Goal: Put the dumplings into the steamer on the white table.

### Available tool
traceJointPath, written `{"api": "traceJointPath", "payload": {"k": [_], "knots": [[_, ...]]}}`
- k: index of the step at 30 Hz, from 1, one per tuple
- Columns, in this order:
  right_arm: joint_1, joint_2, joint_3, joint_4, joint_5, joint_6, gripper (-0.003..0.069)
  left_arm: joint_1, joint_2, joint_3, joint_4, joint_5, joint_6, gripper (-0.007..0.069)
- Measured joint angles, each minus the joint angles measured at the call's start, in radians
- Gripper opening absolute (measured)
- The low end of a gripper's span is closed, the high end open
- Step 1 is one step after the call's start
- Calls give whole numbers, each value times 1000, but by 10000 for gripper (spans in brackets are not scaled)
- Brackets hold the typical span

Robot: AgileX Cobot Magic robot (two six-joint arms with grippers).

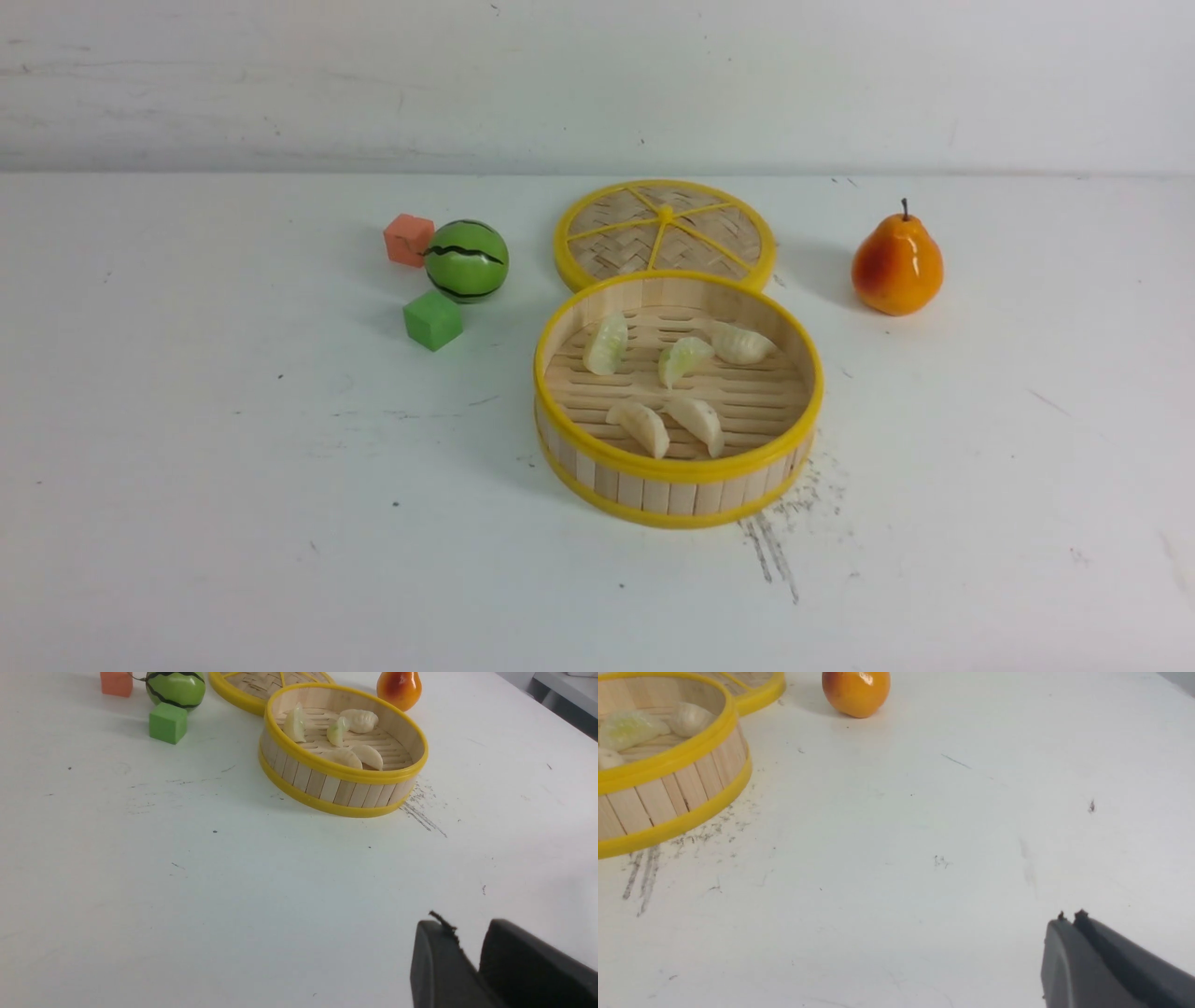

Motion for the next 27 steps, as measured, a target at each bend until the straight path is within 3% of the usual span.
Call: {"api": "traceJointPath", "payload": {"k": [9,27], "knots": [[90,-1,-5,-6,25,1,-3,0,0,0,1,0,0,143],[92,-1,-5,-7,26,1,9,0,0,0,1,0,0,143]]}}
